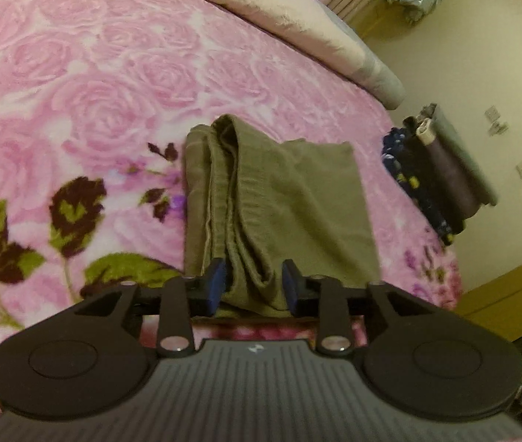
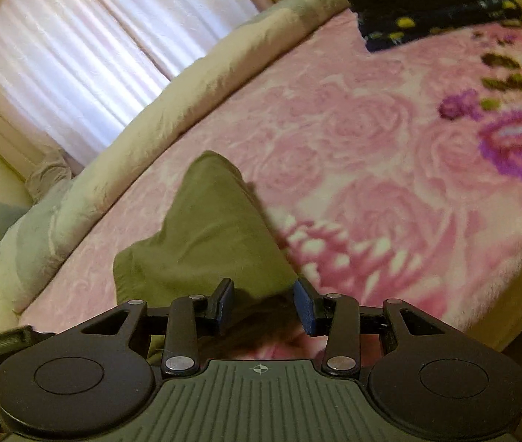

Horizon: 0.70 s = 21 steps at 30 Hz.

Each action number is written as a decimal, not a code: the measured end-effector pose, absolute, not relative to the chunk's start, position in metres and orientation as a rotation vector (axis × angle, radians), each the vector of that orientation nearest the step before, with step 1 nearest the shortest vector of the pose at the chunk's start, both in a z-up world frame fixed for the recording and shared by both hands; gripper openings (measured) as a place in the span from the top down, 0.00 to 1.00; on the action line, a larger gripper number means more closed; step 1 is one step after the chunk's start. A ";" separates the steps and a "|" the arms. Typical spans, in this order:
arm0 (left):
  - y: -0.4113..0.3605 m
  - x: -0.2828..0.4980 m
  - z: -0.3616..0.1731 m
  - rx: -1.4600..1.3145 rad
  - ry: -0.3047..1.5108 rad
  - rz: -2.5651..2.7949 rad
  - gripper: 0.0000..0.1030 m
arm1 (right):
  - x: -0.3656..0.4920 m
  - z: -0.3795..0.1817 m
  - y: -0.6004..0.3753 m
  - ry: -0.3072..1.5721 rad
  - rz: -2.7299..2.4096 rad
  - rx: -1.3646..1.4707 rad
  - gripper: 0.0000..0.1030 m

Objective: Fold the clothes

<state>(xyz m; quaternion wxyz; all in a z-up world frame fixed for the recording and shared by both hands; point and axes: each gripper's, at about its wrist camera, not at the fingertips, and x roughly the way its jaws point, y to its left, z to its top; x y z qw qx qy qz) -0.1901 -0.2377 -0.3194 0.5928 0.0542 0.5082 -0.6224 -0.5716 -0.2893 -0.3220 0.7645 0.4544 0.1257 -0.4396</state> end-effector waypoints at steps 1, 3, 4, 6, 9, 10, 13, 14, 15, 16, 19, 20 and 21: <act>-0.236 -0.189 -0.323 0.124 1.167 -1.459 0.93 | -0.572 -0.326 -0.289 0.269 -0.953 0.997 0.60; -0.232 -0.187 -0.329 0.119 1.137 -1.483 0.93 | -0.572 -0.333 -0.291 0.265 -0.946 1.009 0.61; -0.228 -0.184 -0.334 0.110 1.127 -1.498 0.93 | -0.571 -0.337 -0.293 0.268 -0.943 1.013 0.61; -0.223 -0.182 -0.340 0.101 1.110 -1.510 0.92 | -0.570 -0.345 -0.297 0.282 -0.943 1.027 0.61; -0.215 -0.179 -0.345 0.079 1.088 -1.525 0.91 | -0.567 -0.357 -0.305 0.318 -0.945 1.037 0.61; -0.213 -0.178 -0.346 0.077 1.079 -1.530 0.91 | -0.564 -0.354 -0.305 0.344 -0.943 1.006 0.60; -0.214 -0.180 -0.331 0.147 1.040 -1.535 0.87 | -0.554 -0.338 -0.305 0.448 -0.933 0.881 0.60; -0.216 -0.177 -0.327 0.142 1.044 -1.529 0.87 | -0.554 -0.332 -0.306 0.462 -0.929 0.850 0.60; -0.219 -0.173 -0.322 0.129 1.046 -1.519 0.86 | -0.555 -0.328 -0.310 0.458 -0.924 0.834 0.60; -0.224 -0.168 -0.318 0.115 1.042 -1.510 0.86 | -0.558 -0.323 -0.315 0.445 -0.920 0.829 0.60; -0.246 -0.155 -0.307 0.085 1.043 -1.481 0.76 | -0.562 -0.312 -0.336 0.400 -0.908 0.831 0.60; -0.257 -0.152 -0.304 0.073 1.055 -1.478 0.72 | -0.562 -0.310 -0.345 0.386 -0.898 0.841 0.60; -0.267 -0.149 -0.304 0.061 1.072 -1.476 0.71 | -0.561 -0.309 -0.356 0.378 -0.883 0.853 0.60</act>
